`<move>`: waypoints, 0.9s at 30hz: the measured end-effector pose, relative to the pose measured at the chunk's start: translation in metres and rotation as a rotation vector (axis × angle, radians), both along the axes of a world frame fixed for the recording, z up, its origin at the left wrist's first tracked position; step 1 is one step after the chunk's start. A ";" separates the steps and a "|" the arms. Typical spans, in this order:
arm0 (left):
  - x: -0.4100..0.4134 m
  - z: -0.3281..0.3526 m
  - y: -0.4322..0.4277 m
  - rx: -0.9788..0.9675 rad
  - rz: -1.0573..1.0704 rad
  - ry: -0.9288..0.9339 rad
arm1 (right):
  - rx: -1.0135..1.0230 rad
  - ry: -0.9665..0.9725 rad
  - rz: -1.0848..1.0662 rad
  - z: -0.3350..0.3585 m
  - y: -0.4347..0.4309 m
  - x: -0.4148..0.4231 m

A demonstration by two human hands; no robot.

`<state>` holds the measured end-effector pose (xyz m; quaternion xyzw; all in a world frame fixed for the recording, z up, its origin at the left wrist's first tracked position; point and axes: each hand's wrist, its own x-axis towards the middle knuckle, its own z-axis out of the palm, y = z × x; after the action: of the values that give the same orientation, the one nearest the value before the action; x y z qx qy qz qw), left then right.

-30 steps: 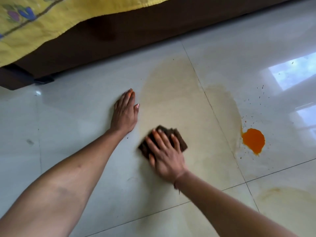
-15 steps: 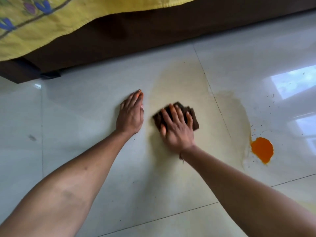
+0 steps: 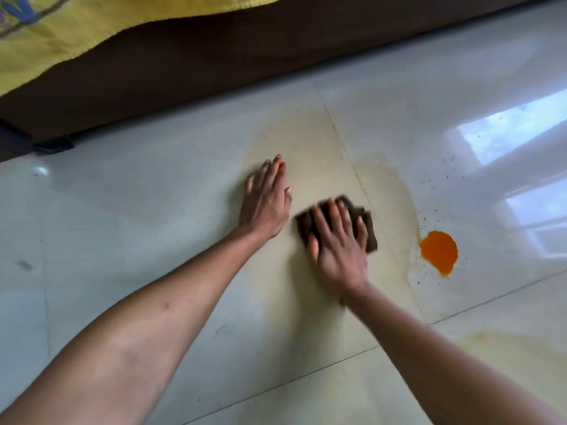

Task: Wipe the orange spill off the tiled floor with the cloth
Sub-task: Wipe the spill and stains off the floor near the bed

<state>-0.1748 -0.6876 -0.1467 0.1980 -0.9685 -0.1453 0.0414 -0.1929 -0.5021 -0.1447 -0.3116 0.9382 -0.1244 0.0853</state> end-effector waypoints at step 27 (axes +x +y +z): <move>-0.086 -0.013 0.130 0.013 -0.185 -0.046 | 0.084 -0.030 -0.306 0.000 0.142 0.029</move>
<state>-0.2605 -0.5574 -0.1602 0.1113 -0.9823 -0.1504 0.0045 -0.1637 -0.3599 -0.1446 -0.1593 0.9777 -0.1012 0.0923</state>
